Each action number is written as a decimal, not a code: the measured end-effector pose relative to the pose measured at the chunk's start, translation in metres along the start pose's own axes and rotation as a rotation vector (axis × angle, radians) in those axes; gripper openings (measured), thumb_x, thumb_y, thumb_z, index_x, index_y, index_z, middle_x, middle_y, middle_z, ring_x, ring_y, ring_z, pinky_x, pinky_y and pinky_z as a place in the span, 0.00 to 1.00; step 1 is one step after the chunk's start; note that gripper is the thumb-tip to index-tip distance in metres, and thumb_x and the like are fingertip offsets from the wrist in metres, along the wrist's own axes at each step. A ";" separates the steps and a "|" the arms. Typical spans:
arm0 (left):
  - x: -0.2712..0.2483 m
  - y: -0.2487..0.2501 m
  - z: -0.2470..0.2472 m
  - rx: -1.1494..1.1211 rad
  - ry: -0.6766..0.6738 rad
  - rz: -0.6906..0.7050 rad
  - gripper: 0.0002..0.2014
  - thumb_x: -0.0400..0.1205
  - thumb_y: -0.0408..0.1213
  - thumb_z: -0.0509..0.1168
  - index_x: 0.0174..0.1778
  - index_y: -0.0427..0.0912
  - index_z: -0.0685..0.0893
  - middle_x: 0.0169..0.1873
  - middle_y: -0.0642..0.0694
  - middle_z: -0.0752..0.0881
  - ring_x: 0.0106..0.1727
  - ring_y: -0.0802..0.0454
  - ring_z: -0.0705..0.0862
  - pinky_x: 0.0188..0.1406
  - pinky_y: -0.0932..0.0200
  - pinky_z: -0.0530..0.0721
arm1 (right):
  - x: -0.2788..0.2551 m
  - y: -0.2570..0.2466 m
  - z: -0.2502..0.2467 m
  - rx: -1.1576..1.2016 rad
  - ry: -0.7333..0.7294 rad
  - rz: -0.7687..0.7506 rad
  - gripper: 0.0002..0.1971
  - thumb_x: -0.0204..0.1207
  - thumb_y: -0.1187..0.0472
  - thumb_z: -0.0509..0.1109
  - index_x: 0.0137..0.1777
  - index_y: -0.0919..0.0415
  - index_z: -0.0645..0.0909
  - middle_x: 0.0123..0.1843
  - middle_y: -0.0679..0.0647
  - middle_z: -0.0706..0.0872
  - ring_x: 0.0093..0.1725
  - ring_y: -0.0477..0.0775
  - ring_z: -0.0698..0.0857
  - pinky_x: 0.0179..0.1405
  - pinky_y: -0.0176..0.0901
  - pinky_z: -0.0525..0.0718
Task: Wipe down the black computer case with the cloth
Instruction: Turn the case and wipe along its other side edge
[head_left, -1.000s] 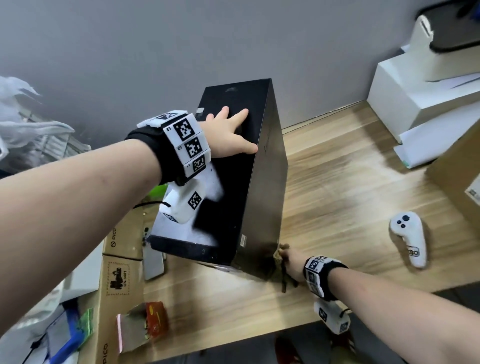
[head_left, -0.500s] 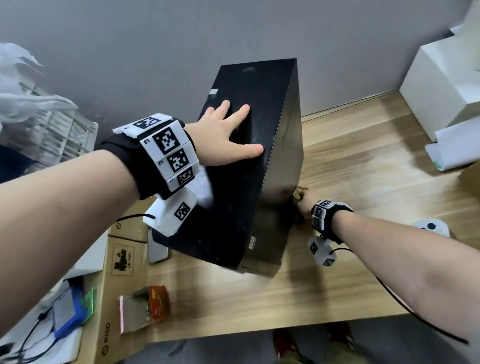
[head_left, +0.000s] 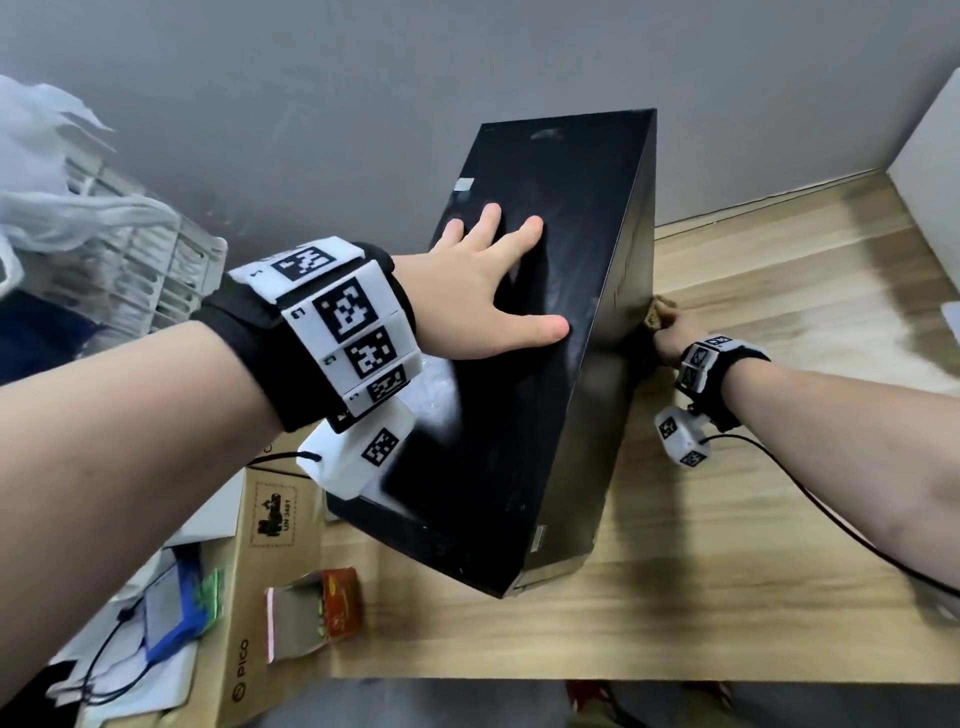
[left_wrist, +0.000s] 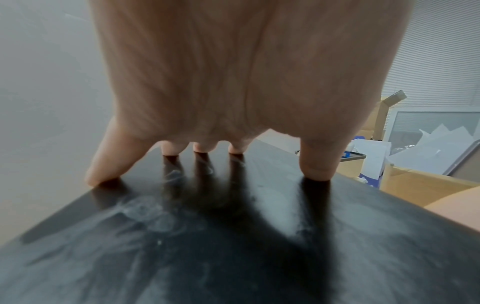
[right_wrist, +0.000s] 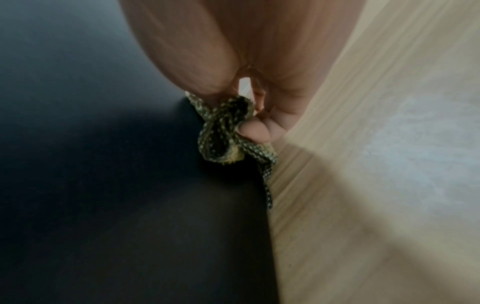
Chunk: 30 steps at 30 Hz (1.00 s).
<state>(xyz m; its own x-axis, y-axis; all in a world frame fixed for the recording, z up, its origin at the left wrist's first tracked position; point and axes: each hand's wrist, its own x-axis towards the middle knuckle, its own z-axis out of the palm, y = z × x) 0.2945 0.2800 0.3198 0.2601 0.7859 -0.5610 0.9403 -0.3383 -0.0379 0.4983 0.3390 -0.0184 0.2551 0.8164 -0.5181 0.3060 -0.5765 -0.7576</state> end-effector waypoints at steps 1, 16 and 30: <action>0.001 0.000 0.000 0.007 0.003 0.004 0.47 0.78 0.70 0.59 0.85 0.64 0.37 0.87 0.52 0.36 0.87 0.45 0.36 0.86 0.38 0.48 | -0.004 -0.001 -0.001 0.009 0.001 -0.011 0.27 0.79 0.73 0.61 0.79 0.60 0.70 0.75 0.58 0.77 0.74 0.59 0.76 0.73 0.40 0.70; -0.025 -0.018 0.020 -0.155 0.215 0.036 0.46 0.79 0.65 0.64 0.87 0.56 0.48 0.88 0.43 0.43 0.88 0.41 0.44 0.85 0.44 0.49 | -0.170 -0.053 -0.043 0.021 0.009 -0.391 0.15 0.83 0.68 0.59 0.69 0.64 0.69 0.56 0.61 0.82 0.53 0.58 0.82 0.49 0.48 0.82; -0.115 -0.101 0.077 -0.627 -0.021 -0.214 0.18 0.89 0.48 0.50 0.48 0.37 0.76 0.37 0.28 0.84 0.32 0.35 0.86 0.15 0.67 0.78 | -0.304 -0.143 -0.045 -0.023 0.128 -0.714 0.22 0.77 0.76 0.57 0.60 0.49 0.76 0.48 0.45 0.84 0.43 0.33 0.84 0.50 0.24 0.78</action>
<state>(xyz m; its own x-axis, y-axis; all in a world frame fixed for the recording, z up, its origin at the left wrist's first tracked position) 0.1526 0.1843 0.3242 0.0547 0.7900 -0.6107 0.9221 0.1947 0.3345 0.4179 0.1717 0.2657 0.0905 0.9843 0.1515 0.4573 0.0941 -0.8843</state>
